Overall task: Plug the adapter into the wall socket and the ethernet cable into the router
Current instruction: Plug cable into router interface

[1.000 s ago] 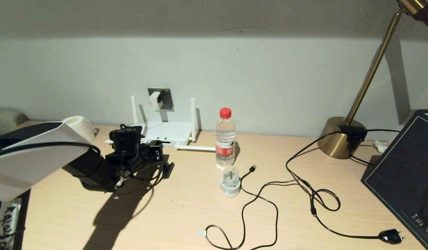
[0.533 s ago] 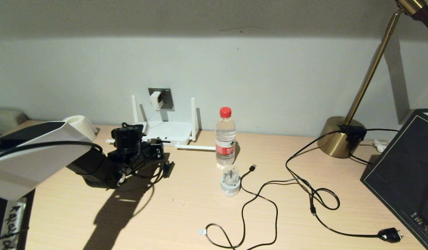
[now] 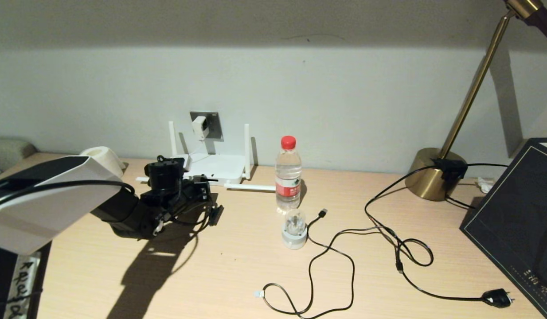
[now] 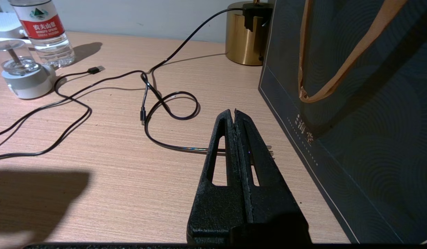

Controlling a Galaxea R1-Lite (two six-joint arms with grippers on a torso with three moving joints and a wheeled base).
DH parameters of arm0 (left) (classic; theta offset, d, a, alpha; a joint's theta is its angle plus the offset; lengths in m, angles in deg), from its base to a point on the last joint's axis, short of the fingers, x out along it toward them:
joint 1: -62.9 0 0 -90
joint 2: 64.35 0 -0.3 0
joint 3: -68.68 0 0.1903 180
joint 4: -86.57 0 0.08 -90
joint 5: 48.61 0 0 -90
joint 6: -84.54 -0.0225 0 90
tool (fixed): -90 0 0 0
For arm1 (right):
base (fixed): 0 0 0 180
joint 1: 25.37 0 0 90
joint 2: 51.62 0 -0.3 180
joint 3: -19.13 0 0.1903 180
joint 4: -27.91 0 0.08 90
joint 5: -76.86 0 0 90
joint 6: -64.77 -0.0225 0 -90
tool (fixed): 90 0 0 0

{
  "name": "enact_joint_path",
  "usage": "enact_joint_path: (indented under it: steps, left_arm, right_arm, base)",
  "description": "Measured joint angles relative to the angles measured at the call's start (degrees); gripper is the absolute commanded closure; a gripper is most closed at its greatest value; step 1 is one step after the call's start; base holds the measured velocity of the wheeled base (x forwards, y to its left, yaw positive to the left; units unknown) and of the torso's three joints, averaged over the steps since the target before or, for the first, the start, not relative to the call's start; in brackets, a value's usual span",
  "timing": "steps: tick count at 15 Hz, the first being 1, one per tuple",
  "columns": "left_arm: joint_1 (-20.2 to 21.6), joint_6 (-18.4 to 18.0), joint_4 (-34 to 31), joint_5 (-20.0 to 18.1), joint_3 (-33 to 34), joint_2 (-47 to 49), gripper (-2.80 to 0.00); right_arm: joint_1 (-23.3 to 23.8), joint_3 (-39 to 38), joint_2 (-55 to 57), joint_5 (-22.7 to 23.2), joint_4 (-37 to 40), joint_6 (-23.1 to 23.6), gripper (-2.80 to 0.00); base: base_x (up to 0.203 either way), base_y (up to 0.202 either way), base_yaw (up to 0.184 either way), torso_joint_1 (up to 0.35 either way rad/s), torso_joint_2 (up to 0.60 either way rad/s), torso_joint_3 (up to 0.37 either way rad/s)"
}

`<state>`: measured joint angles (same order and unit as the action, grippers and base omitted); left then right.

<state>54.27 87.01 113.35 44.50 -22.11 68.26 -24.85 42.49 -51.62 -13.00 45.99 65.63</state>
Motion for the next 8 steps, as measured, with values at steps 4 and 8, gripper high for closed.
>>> enact_joint_path:
  steps: [4, 8]
  left_arm:
    - [-0.7, -0.7, 1.3, -0.9, 1.9, -0.4, 0.0]
    - [-1.5, -0.9, 5.2, -1.2, 4.8, -0.8, 0.0]
  right_arm:
    - [0.0, 0.0, 0.0, 0.0, 0.0, 0.0, 0.0]
    - [0.0, 0.0, 0.0, 0.0, 0.0, 0.0, 0.0]
  base:
    - [0.0, 0.0, 0.0, 0.0, 0.0, 0.0]
    - [0.0, 0.0, 0.0, 0.0, 0.0, 0.0]
